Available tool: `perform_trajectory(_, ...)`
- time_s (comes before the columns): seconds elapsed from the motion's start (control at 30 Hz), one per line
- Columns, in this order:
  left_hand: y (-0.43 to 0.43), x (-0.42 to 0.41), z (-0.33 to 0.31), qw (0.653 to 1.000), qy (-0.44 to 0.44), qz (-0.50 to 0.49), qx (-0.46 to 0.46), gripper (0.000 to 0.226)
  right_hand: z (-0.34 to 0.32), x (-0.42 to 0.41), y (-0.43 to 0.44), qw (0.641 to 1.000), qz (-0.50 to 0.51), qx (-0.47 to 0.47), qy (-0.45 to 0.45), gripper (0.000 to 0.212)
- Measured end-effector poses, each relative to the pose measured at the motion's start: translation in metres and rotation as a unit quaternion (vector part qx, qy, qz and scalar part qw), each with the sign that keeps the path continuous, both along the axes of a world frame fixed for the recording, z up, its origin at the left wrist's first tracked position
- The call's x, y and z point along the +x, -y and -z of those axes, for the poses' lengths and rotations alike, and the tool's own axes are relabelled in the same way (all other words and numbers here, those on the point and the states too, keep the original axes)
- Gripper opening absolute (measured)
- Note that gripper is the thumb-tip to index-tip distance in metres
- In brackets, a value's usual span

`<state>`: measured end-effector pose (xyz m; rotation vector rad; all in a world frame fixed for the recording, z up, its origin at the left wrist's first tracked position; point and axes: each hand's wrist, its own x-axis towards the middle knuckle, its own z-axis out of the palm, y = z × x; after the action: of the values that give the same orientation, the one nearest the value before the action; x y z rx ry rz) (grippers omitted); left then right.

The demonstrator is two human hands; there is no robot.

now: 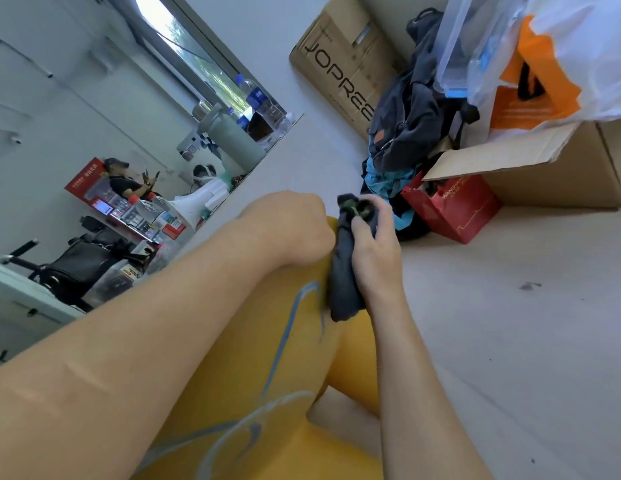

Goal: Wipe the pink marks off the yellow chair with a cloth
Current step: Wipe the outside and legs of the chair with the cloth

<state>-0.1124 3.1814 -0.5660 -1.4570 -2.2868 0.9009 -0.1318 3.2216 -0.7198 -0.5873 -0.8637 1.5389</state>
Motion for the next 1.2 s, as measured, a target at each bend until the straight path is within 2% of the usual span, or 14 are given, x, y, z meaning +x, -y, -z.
perform_trajectory(0.1,0.003,-0.001,-0.005,1.0,0.013,0.007,-0.008,0.03,-0.021,-0.002,0.006,0.995,0.041,0.048,-0.083,0.017)
perform_trajectory(0.23,0.014,-0.003,-0.015,0.997,0.062,-0.036,-0.013,0.041,0.017,-0.026,0.007,0.985,-0.047,-0.14,-0.088,0.029)
perform_trajectory(0.3,0.02,-0.005,-0.017,0.996,0.083,-0.022,0.014,0.04,0.042,-0.037,0.014,0.957,-0.116,-0.258,-0.065,0.026)
perform_trajectory(0.37,0.023,-0.006,-0.015,0.995,0.089,0.0,0.038,0.035,0.046,-0.039,0.023,0.944,-0.141,-0.296,-0.046,0.025)
perform_trajectory(0.43,0.022,-0.007,-0.012,0.995,0.086,0.01,0.052,0.031,0.019,-0.025,0.026,0.971,-0.085,-0.221,-0.019,0.023)
perform_trajectory(0.5,0.02,-0.008,-0.014,0.992,0.1,0.009,0.08,0.023,-0.028,0.003,0.031,0.998,0.014,-0.062,-0.015,0.018)
perform_trajectory(0.57,0.022,-0.006,-0.017,0.982,0.138,-0.006,0.128,0.023,-0.062,0.019,0.042,0.993,0.082,0.075,-0.031,0.014)
perform_trajectory(0.6,0.023,-0.005,-0.018,0.98,0.144,-0.008,0.138,0.024,-0.068,0.02,0.046,0.989,0.102,0.097,-0.047,0.018)
perform_trajectory(0.73,0.033,-0.005,-0.013,0.995,0.053,0.017,0.081,0.017,-0.029,-0.004,0.036,0.992,0.084,-0.059,-0.074,0.021)
perform_trajectory(0.83,0.037,-0.004,-0.013,0.994,0.022,0.029,0.101,0.025,0.026,-0.029,0.042,0.971,-0.054,-0.23,-0.035,0.022)
perform_trajectory(0.9,0.039,-0.001,-0.012,0.989,0.032,0.021,0.141,0.028,0.049,-0.04,0.062,0.952,-0.124,-0.278,-0.008,0.033)
perform_trajectory(1.0,0.033,-0.001,-0.009,0.983,0.048,0.027,0.173,0.025,0.02,-0.023,0.069,0.976,-0.074,-0.195,0.055,0.037)
perform_trajectory(1.13,0.025,-0.002,-0.021,0.974,0.132,0.001,0.187,0.017,-0.063,0.022,0.071,0.995,0.09,0.046,0.008,0.038)
perform_trajectory(1.2,0.03,0.0,-0.025,0.978,0.144,0.006,0.15,0.021,-0.057,0.017,0.072,0.992,0.117,0.036,-0.01,0.035)
